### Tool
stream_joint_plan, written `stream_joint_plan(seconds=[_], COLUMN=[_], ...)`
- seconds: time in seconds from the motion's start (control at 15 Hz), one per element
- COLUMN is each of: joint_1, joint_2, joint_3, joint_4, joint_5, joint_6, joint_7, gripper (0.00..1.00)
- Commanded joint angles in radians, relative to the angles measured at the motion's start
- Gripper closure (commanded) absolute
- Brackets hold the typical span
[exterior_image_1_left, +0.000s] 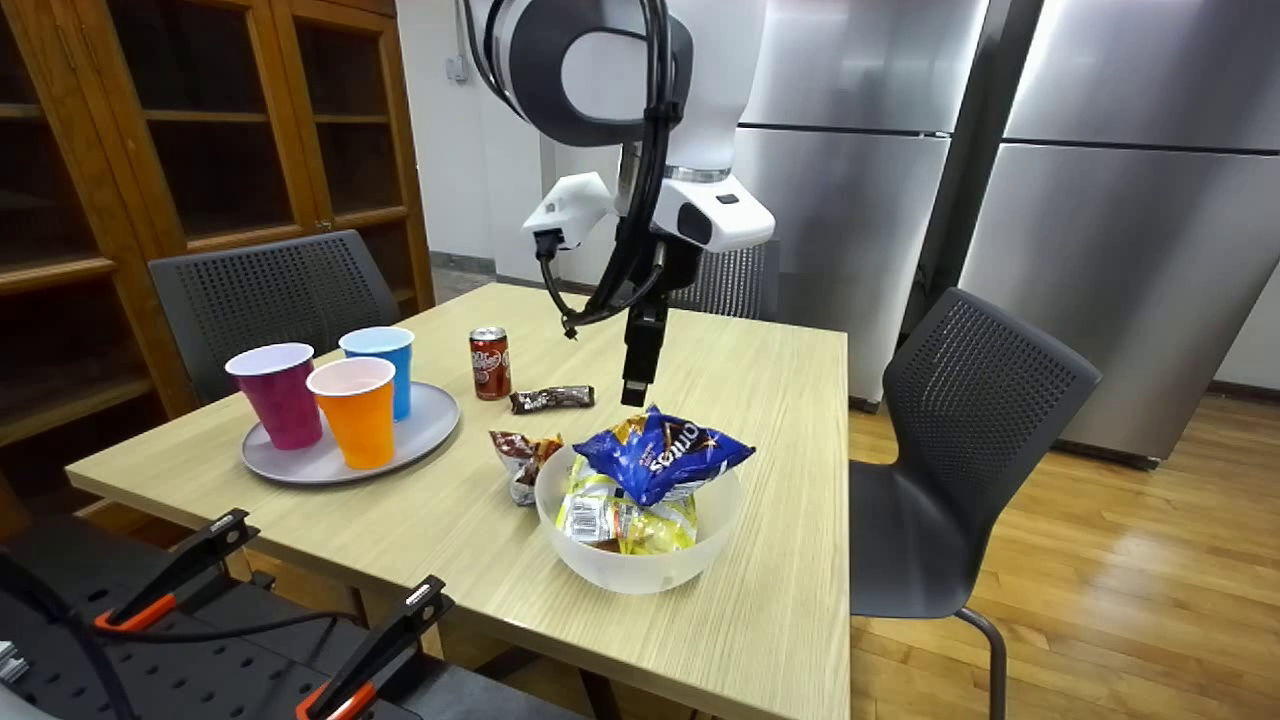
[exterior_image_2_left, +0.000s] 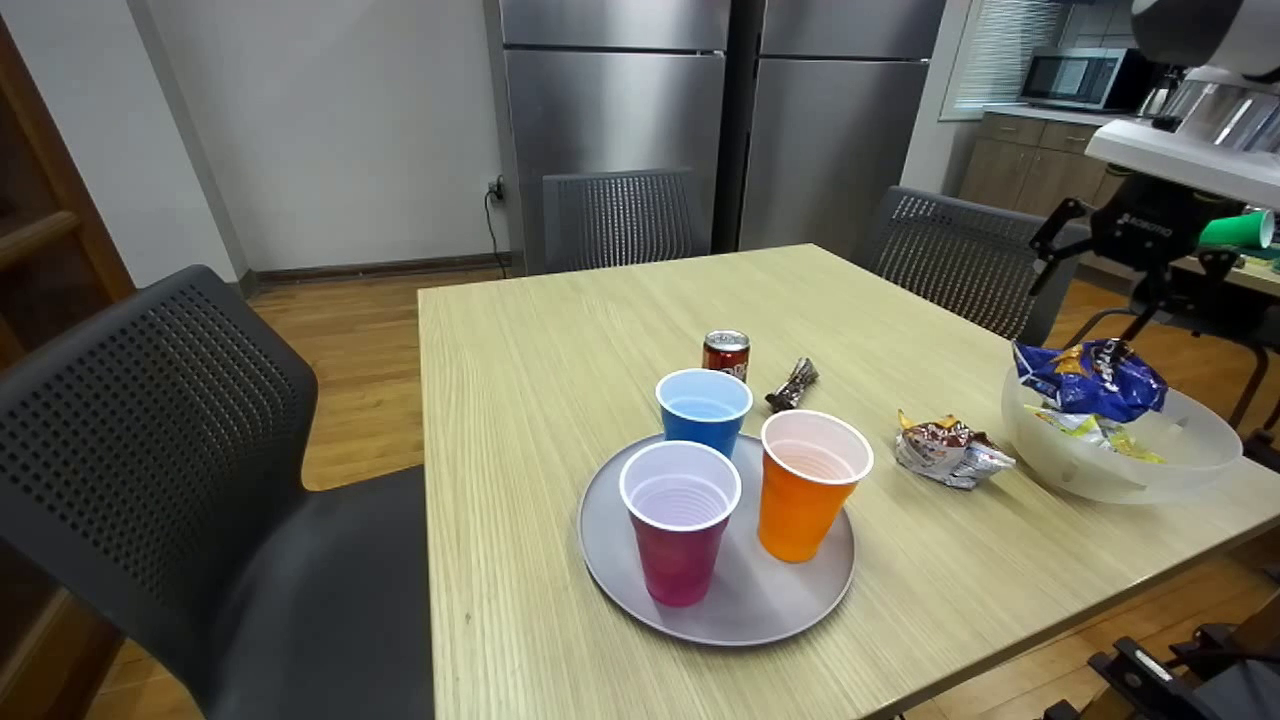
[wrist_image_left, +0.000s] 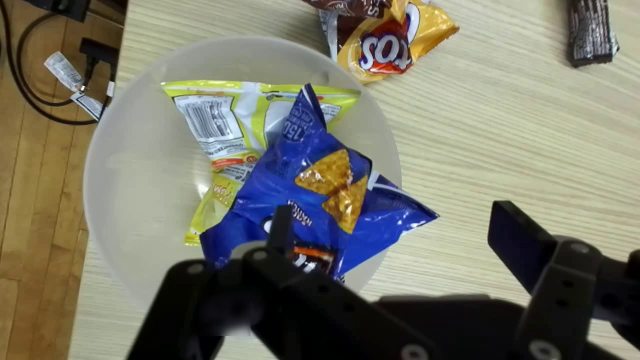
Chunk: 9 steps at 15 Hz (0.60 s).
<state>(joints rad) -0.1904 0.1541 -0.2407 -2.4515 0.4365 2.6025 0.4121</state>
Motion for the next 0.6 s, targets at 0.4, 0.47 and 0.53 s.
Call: stream_joint_plan(seconds=[0.4, 0.47, 0.53], joint_1=[0.026, 0.028, 0.029], joint_2=[-0.061, -0.061, -0.061], joint_3=[0.049, 0.052, 0.053], joint_4=[-0.026, -0.024, -0.021], joint_5=[-0.079, -0.083, -0.091], joint_6=[-0.125, -0.140, -0.160], joint_7=[-0.093, -0.104, -0.115], gripper=[0.00, 0.00, 0.00])
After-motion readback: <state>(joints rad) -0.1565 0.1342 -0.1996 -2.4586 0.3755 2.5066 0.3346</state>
